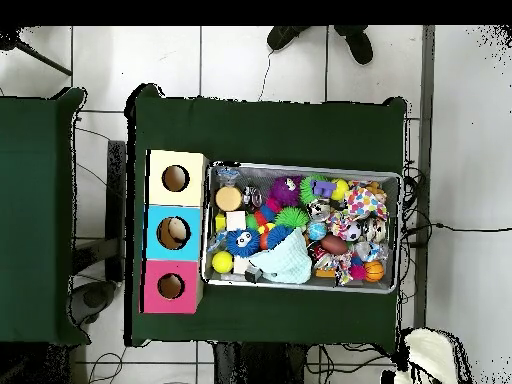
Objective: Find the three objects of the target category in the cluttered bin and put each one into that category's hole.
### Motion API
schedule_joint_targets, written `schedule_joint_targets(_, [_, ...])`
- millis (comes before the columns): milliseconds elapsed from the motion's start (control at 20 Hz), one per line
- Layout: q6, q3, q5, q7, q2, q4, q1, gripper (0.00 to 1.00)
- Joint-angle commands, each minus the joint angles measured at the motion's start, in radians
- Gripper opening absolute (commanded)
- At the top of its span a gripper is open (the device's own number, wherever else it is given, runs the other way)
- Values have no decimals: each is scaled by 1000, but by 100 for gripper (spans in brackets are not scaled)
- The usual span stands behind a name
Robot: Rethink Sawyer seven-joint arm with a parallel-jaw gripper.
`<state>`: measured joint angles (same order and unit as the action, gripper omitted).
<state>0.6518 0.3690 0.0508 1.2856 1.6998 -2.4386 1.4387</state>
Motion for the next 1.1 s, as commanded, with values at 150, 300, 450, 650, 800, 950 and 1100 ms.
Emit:
schedule_joint_targets(150, [118,-84,-37,-273,-26,-4,-27,0])
schedule_joint_targets(300, [101,-60,-41,-244,-54,8,-45,0])
schedule_joint_targets(450, [43,-55,-5,-238,-82,3,-74,0])
schedule_joint_targets(650, [42,10,-63,-42,-166,81,-147,0])
schedule_joint_targets(800, [58,42,-147,164,-267,179,-228,0])
schedule_joint_targets(950, [70,30,-224,318,-373,288,-320,0])
schedule_joint_targets(1100, [100,-12,-280,403,-454,395,-412,0])
